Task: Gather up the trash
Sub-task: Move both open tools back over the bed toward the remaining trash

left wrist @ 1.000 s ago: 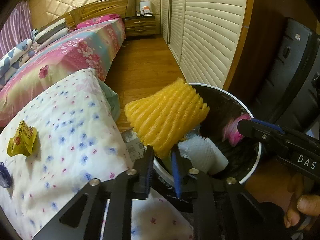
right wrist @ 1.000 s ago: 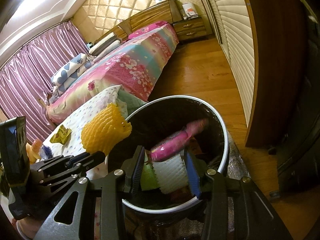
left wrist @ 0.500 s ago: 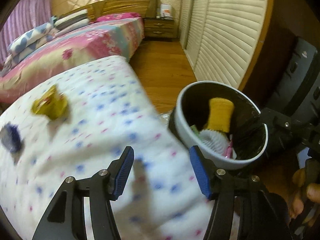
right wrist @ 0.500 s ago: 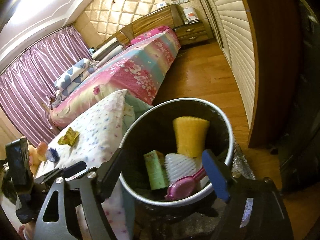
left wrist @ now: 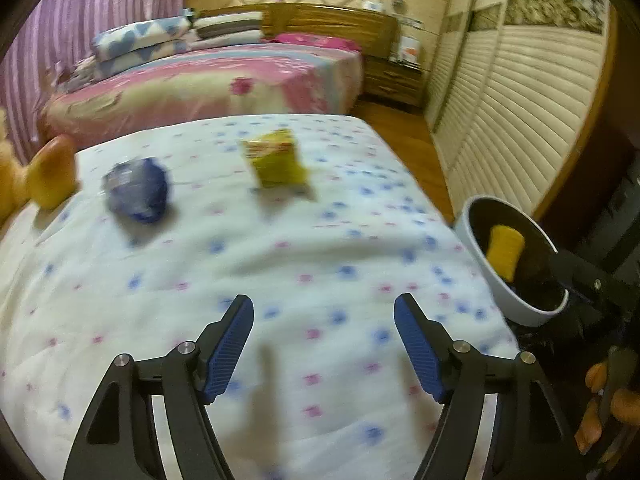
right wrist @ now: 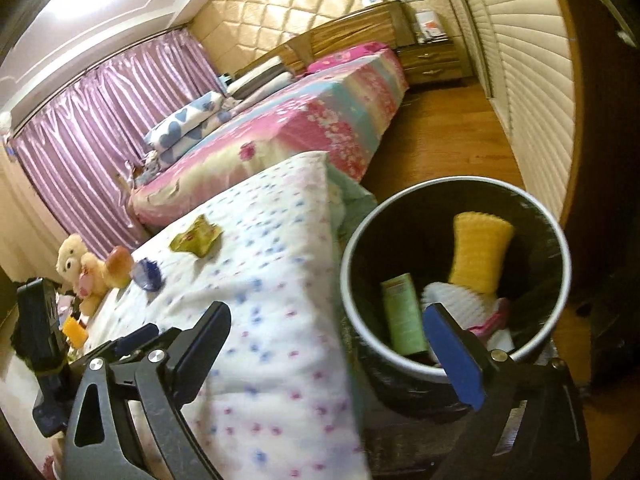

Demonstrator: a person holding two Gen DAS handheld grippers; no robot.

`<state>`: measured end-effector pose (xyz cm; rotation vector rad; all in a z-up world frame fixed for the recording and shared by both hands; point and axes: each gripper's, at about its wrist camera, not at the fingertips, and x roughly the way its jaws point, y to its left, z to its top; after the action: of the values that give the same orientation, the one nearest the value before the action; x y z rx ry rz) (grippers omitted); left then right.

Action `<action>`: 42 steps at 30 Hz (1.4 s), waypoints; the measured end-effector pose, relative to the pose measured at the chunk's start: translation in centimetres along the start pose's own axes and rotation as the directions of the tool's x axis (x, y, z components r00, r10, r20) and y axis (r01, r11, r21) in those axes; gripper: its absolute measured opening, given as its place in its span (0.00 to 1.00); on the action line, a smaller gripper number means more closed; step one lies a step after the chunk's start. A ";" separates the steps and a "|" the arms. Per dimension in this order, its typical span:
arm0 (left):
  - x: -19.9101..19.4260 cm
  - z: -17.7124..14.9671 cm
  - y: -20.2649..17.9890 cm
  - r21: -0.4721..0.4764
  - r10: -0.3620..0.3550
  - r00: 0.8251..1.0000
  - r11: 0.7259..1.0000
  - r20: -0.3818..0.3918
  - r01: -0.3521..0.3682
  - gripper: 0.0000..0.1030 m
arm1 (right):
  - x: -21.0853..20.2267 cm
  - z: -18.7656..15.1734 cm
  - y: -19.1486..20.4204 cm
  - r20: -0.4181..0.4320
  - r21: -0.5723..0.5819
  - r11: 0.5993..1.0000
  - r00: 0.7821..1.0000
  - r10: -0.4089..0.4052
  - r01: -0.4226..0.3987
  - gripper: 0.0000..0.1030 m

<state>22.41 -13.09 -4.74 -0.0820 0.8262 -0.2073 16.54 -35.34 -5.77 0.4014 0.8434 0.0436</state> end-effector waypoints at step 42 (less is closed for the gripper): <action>5.9 6.5 14.0 -0.215 0.175 0.985 0.962 0.004 -0.170 0.72 | 16.3 4.3 13.7 -0.161 -0.217 0.956 0.973 0.164 -0.197 0.95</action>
<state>33.20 -0.70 -6.74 -0.2134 0.8260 0.0481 32.24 -20.90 -9.97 0.2560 0.9280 0.3413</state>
